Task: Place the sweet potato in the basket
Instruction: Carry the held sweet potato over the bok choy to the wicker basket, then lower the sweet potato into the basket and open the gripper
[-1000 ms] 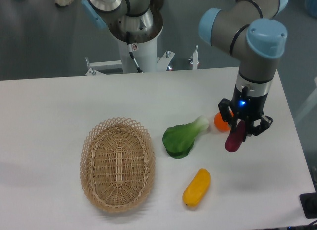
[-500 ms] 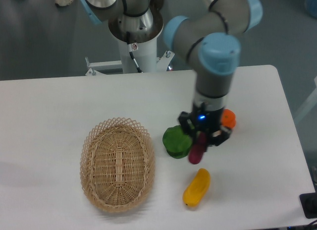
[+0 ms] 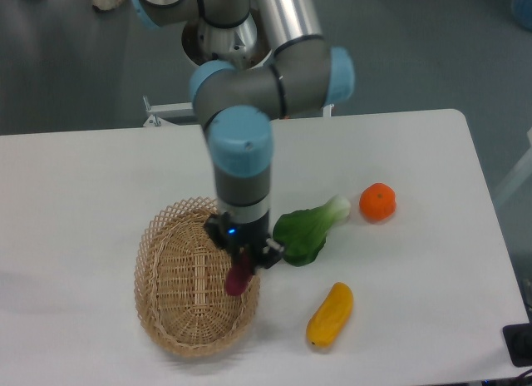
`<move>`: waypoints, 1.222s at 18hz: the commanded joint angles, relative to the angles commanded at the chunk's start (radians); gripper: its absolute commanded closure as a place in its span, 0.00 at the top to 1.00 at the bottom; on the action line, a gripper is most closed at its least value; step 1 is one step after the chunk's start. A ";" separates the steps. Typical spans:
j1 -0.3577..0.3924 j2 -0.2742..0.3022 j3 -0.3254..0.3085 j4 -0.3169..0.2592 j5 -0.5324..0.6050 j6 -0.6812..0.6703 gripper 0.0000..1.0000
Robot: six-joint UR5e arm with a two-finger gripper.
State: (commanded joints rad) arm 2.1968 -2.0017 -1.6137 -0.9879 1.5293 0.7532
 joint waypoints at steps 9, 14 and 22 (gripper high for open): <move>-0.045 -0.087 -0.006 0.029 0.063 -0.002 0.24; -0.048 -0.094 -0.008 0.031 0.069 -0.003 0.27; -0.046 -0.085 0.006 0.029 0.069 -0.006 1.00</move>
State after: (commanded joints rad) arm 2.1506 -2.0863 -1.6077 -0.9587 1.5984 0.7470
